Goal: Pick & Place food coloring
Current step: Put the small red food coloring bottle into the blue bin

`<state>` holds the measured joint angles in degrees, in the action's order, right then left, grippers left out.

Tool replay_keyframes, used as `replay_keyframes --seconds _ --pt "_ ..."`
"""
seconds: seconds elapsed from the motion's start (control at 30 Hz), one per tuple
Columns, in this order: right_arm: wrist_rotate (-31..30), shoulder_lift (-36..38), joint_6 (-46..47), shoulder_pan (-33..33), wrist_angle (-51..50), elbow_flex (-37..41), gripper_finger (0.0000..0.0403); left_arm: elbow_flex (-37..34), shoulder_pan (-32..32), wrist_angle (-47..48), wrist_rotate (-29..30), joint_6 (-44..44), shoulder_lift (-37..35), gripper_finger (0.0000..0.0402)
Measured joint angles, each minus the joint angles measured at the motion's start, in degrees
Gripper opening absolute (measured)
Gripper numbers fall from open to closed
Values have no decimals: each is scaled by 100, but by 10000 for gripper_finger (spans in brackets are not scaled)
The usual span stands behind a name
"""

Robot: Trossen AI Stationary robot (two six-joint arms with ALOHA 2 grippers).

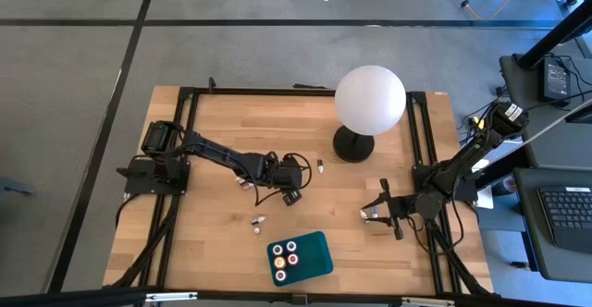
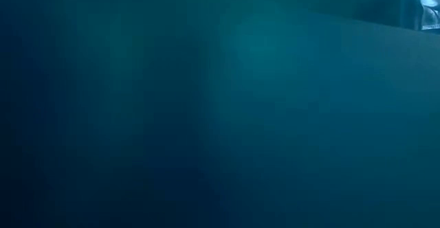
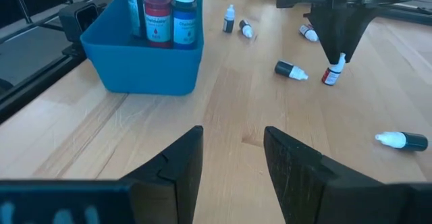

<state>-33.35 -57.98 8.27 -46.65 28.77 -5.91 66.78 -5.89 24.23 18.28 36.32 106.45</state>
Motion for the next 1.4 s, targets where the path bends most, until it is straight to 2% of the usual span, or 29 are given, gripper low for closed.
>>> replay_keyframes --seconds 0.23,0.73,1.0,1.1,1.27,1.4 --pt "-1 0 2 0 -63 0 161 2 0 -1 14 -2 0 46" --pt "-6 0 15 0 -120 0 161 2 0 1 58 -106 -11 39" --pt "-6 0 15 0 -152 0 161 2 -9 -31 -14 -109 -460 39" --pt "-8 0 15 0 -162 0 161 2 -60 -295 -314 -112 -736 39" --pt "-14 0 7 0 -178 0 161 2 -408 -1600 -1183 -544 -905 41" --pt "-172 0 14 0 -223 0 161 39 -808 -2258 -1476 -817 -905 39"
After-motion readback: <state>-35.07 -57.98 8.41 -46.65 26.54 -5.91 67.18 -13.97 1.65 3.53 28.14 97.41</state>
